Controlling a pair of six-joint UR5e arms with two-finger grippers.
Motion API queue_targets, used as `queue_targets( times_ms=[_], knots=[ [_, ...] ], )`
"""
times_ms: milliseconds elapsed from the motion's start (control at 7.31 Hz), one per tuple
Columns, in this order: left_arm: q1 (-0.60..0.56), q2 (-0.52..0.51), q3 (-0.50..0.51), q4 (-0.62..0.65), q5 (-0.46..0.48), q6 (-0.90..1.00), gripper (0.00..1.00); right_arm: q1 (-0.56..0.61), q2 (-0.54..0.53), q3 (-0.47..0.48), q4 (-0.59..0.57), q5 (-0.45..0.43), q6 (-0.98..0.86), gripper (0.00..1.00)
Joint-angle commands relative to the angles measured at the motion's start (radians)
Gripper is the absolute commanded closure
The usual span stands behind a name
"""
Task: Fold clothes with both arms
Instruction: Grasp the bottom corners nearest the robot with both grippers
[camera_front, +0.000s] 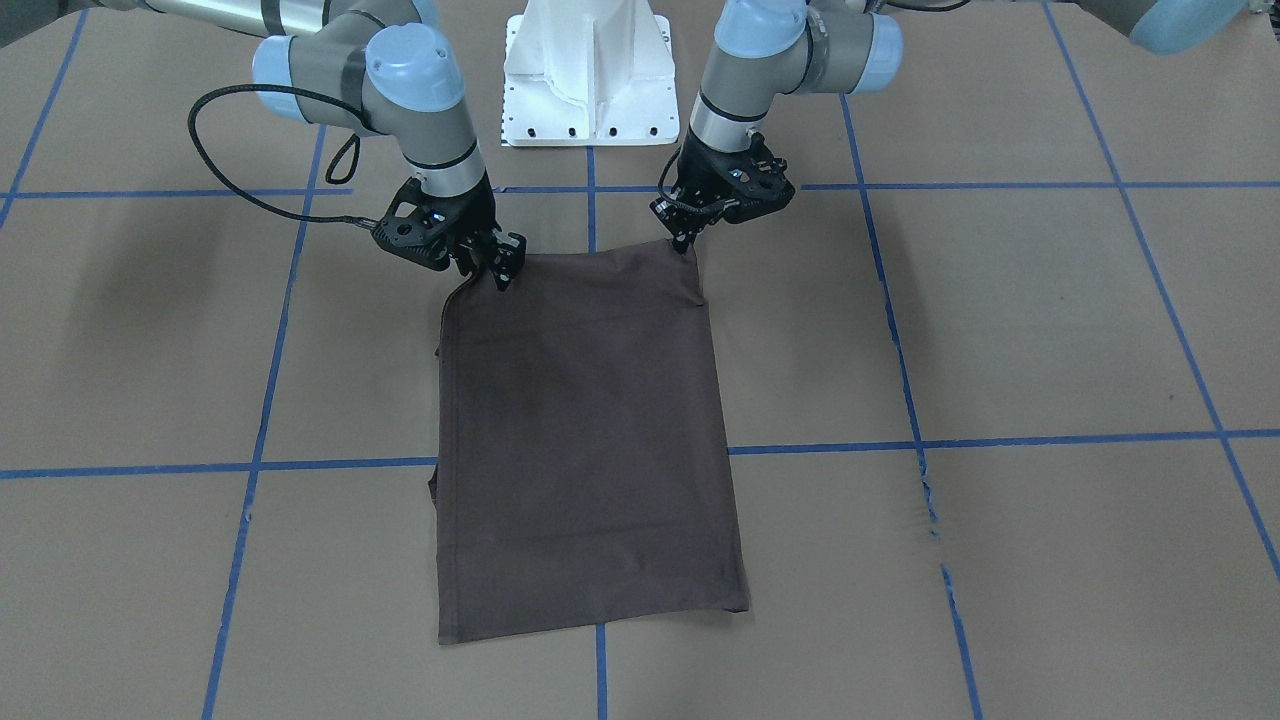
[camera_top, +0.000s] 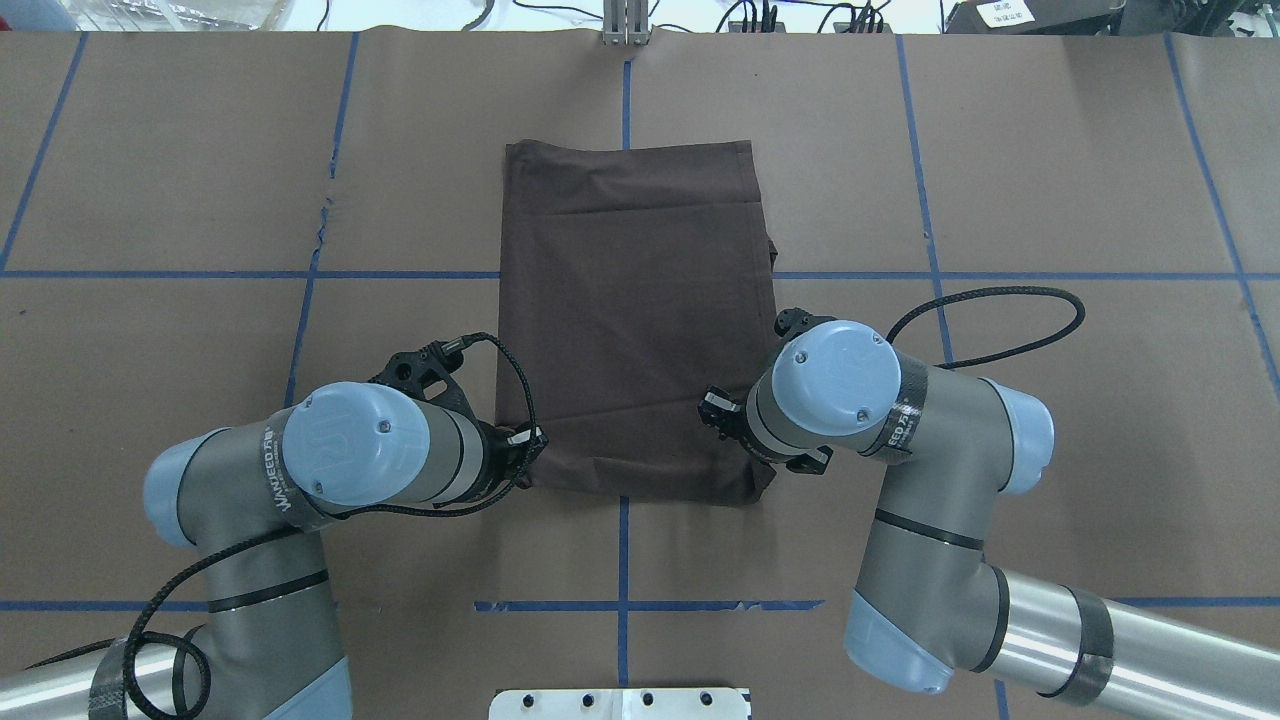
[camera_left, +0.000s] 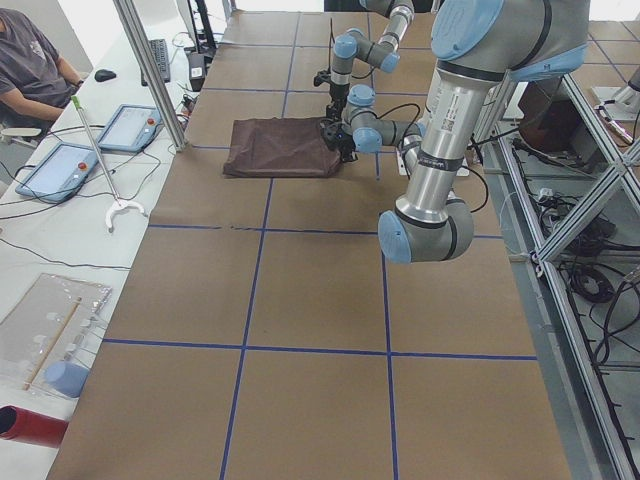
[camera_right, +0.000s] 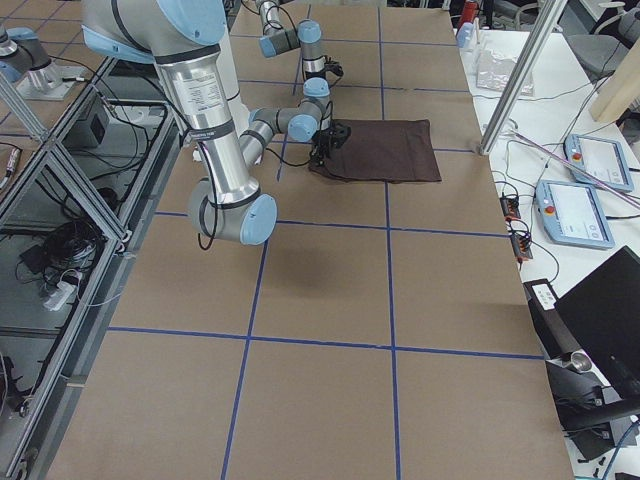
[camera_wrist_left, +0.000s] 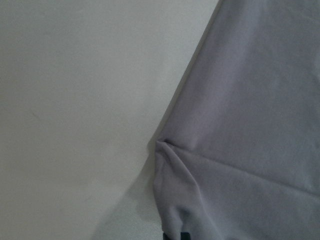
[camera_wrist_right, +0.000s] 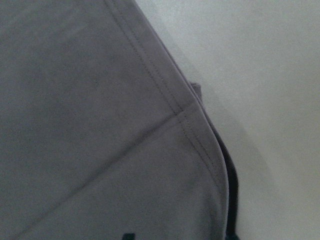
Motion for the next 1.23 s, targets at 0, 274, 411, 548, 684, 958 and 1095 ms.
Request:
queue_targets(
  times_ms=[0,274,411,548,684,958,1095],
  knots=[
    [-0.013,0.001,-0.006,0.009,0.000,0.022,1.00,-0.004,0.007,0.002,-0.007,0.010,-0.003,0.00],
    [-0.013,-0.001,-0.006,0.009,0.000,0.022,1.00,-0.008,0.020,-0.038,-0.007,0.005,-0.001,0.00],
    [-0.013,0.001,-0.008,0.009,0.000,0.022,1.00,-0.010,0.046,-0.077,-0.007,0.004,0.000,0.00],
    [-0.013,-0.001,-0.006,0.009,0.000,0.022,1.00,-0.024,0.053,-0.091,-0.007,0.001,0.003,0.00],
    [-0.013,0.001,-0.009,0.009,0.000,0.022,1.00,-0.034,0.051,-0.090,-0.010,0.002,0.003,0.00],
    [-0.015,-0.001,-0.009,0.009,0.000,0.022,1.00,-0.042,0.053,-0.078,-0.056,0.007,0.003,0.00],
    [-0.015,0.001,-0.011,0.009,0.000,0.022,1.00,-0.041,0.051,-0.076,-0.065,0.008,0.003,0.00]
  ],
)
